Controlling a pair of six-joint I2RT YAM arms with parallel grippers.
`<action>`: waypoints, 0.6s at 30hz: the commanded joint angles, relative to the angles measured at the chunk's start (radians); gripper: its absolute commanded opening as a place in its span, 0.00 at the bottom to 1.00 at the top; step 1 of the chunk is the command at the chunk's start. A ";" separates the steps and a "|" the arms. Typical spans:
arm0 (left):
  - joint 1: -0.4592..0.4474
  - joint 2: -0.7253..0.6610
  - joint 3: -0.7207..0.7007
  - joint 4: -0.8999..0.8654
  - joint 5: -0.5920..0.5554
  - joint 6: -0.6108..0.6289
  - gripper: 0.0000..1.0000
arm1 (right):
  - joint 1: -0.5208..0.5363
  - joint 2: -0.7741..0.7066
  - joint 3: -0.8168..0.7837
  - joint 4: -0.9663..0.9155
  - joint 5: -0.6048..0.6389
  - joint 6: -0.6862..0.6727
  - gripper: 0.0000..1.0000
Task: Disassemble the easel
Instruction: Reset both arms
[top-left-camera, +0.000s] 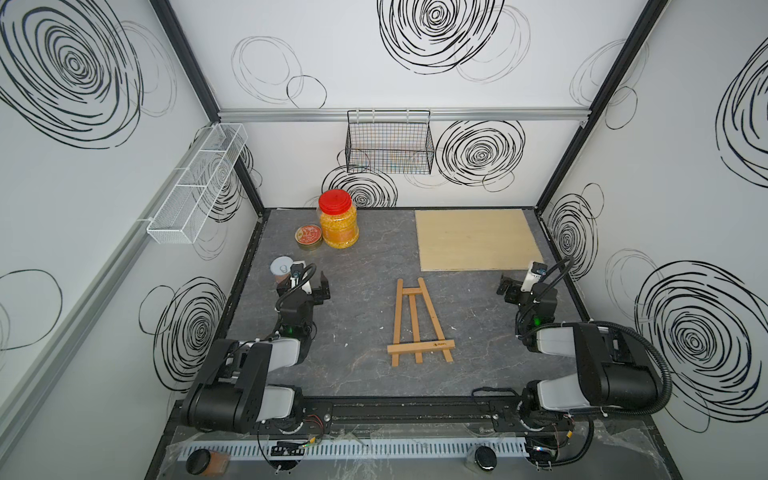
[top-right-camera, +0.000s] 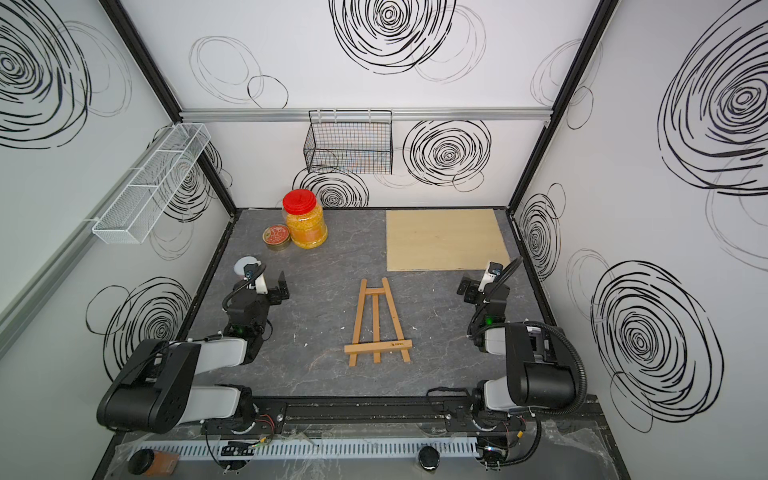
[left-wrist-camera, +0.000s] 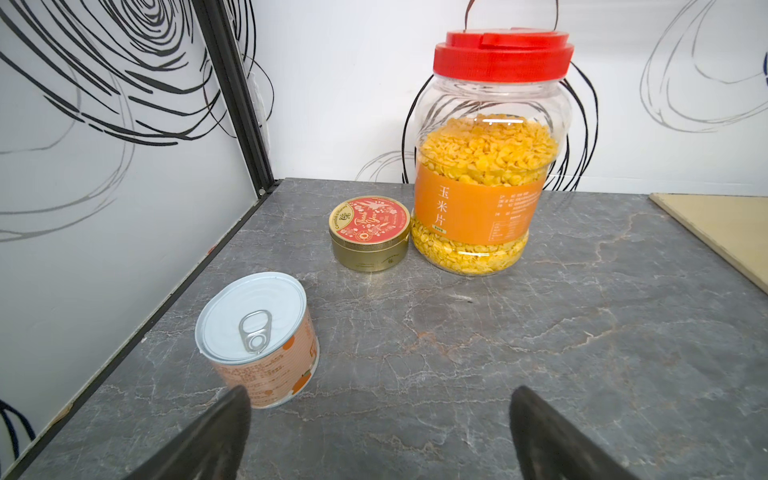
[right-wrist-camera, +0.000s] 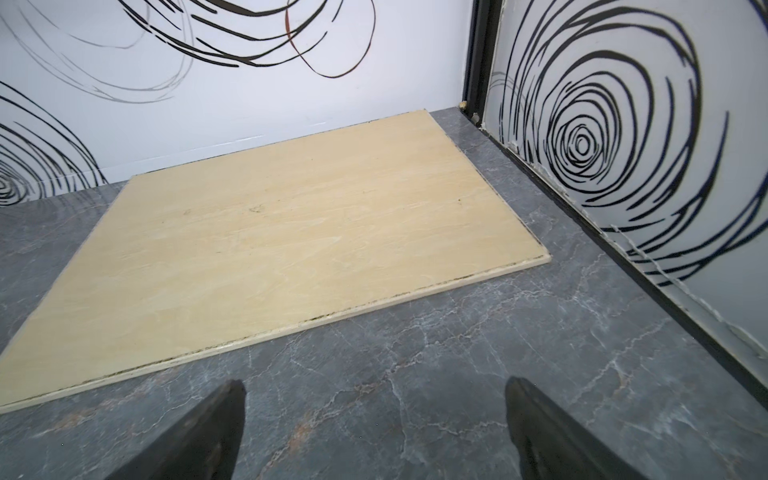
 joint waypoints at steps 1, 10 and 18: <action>-0.010 0.055 -0.017 0.210 0.017 0.032 0.99 | 0.028 0.013 0.041 -0.014 0.064 -0.018 1.00; 0.004 0.071 0.026 0.141 0.044 0.025 0.99 | 0.030 0.013 0.043 -0.014 0.064 -0.018 1.00; 0.002 0.070 0.024 0.143 0.040 0.026 0.99 | 0.030 0.013 0.042 -0.014 0.064 -0.018 1.00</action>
